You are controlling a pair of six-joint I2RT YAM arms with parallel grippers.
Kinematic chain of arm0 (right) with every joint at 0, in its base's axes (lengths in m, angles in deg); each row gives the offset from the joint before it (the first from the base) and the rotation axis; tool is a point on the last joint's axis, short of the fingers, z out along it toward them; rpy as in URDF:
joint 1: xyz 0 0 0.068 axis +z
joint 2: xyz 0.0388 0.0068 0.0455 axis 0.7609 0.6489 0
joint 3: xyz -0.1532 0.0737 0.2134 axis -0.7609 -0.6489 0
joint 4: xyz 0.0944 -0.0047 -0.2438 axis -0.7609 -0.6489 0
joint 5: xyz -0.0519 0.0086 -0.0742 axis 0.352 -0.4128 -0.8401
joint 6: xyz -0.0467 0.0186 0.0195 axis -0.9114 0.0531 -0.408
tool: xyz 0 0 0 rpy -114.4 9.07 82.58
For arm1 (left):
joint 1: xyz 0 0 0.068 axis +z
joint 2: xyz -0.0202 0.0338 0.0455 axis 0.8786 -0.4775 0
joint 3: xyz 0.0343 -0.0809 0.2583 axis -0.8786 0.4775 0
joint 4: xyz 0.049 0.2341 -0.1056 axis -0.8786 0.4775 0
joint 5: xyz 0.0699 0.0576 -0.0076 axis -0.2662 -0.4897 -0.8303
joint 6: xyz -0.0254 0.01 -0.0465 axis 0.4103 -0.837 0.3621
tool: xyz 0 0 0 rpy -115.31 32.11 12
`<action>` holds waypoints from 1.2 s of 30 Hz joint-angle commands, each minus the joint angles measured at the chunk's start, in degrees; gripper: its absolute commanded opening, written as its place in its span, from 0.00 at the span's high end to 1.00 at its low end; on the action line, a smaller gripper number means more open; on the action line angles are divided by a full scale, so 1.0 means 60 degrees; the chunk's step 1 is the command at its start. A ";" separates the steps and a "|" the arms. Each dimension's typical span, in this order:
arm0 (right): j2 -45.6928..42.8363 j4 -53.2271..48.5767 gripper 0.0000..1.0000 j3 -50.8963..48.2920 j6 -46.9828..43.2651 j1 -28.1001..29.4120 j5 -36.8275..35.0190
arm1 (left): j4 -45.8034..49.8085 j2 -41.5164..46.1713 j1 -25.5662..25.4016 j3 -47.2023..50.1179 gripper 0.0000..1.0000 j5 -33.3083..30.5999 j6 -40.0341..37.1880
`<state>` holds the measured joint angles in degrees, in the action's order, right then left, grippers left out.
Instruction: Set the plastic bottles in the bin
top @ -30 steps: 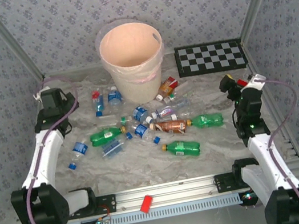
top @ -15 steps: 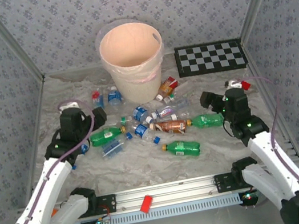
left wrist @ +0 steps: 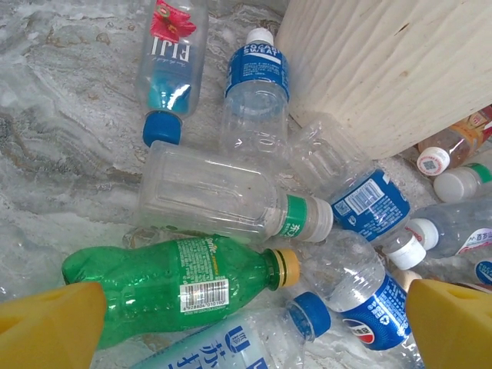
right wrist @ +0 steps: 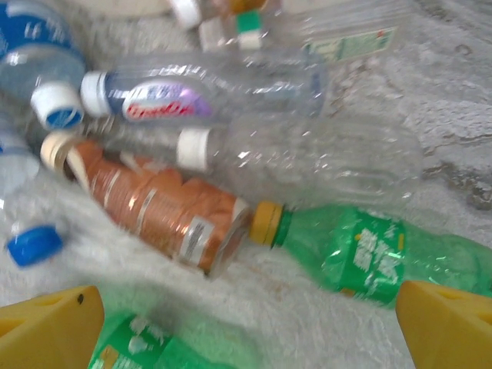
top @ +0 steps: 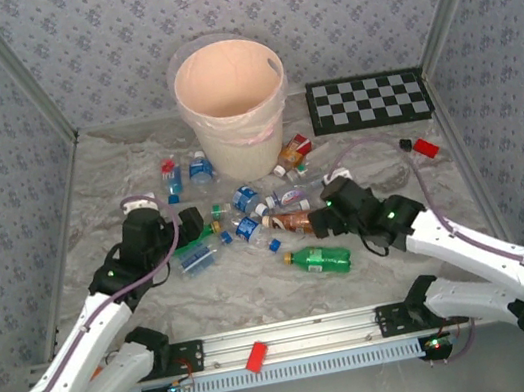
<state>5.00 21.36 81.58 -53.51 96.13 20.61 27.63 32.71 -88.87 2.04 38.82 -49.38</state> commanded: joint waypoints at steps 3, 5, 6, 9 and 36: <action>0.0786 -0.1109 0.00 0.0442 -0.0816 0.0923 -0.0239 | 0.0265 0.0228 -0.0033 -0.0205 0.00 0.0234 -0.0136; 0.1279 -0.1223 0.02 0.0678 -0.1085 0.1222 -0.0053 | 0.0255 0.0320 -0.0048 -0.0068 0.00 0.0313 -0.0113; 0.1487 -0.1258 0.03 0.0806 -0.1225 0.1360 0.0049 | 0.0211 0.0371 -0.0035 0.0000 0.00 0.0364 -0.0086; 0.2167 -0.1279 0.05 0.1163 -0.1624 0.1904 0.0049 | 0.0087 0.0523 -0.0062 0.0222 0.00 0.0432 -0.0027; 0.5391 -0.1558 0.13 0.1636 -0.2169 0.2531 0.1168 | 0.0470 0.0616 -0.0077 -0.0107 0.00 0.0553 0.0042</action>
<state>36.30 12.35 90.91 -65.99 110.53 26.33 29.16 35.73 -88.98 3.50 41.38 -49.36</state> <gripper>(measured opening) 0.870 0.997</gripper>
